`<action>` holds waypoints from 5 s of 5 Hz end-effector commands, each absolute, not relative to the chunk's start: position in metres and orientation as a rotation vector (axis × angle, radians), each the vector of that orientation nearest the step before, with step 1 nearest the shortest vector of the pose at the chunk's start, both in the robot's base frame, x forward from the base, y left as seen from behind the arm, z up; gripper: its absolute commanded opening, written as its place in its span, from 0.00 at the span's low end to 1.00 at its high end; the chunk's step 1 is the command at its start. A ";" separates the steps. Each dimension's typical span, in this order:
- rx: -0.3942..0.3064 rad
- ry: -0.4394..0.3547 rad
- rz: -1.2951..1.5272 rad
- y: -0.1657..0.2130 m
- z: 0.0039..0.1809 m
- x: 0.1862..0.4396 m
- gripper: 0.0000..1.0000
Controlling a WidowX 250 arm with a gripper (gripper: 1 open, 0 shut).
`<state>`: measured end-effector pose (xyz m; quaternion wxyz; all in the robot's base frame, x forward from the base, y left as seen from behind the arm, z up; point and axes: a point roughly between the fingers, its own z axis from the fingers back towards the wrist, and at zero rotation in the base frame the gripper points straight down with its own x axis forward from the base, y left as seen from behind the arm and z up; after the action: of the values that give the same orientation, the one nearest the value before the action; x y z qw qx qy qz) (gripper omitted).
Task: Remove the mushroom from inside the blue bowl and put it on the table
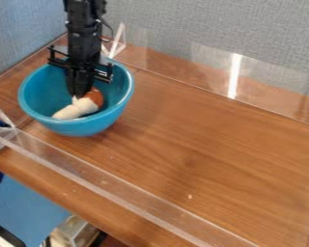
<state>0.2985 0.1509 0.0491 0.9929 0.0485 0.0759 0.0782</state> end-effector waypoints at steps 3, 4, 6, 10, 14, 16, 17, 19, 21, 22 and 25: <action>0.123 0.101 0.156 0.151 0.071 0.305 0.00; 0.122 0.100 0.159 0.151 0.072 0.305 0.00; 0.120 0.097 0.163 0.150 0.074 0.306 0.00; 0.115 0.092 0.173 0.149 0.078 0.307 0.00; 0.110 0.086 0.185 0.148 0.082 0.307 0.00; 0.108 0.084 0.191 0.148 0.084 0.308 0.00; 0.107 0.083 0.194 0.147 0.085 0.308 0.00; 0.105 0.081 0.200 0.147 0.087 0.308 0.00; 0.103 0.080 0.206 0.147 0.088 0.309 0.00; 0.102 0.079 0.209 0.147 0.089 0.309 0.00; 0.110 0.067 0.213 0.145 0.099 0.308 0.00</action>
<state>0.2966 0.1439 0.0636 0.9899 0.0364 0.0883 0.1052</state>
